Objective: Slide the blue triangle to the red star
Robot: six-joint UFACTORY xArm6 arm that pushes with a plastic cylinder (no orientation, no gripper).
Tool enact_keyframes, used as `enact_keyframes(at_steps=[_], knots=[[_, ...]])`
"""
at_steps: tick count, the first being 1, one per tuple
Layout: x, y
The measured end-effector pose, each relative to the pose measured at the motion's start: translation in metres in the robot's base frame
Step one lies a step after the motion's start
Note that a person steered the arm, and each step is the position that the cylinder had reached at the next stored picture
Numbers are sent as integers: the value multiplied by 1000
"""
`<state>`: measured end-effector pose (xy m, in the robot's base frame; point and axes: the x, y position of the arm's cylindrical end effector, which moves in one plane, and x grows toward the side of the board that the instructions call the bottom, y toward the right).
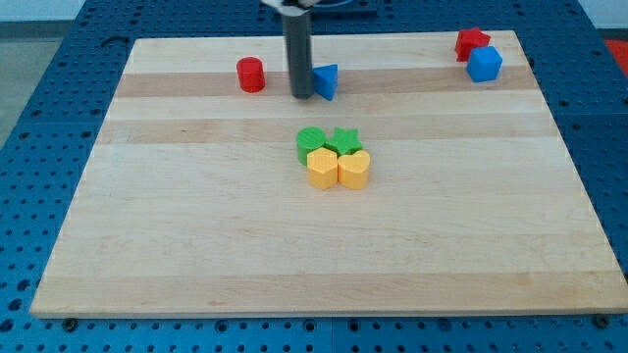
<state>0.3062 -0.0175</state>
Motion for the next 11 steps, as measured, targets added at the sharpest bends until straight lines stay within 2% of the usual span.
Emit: enact_keyframes(at_steps=[2,3,5,6,8,11], knots=[[-57,90],[-59,111],[-48,63],[-33,61],[-32,111],[-42,142]])
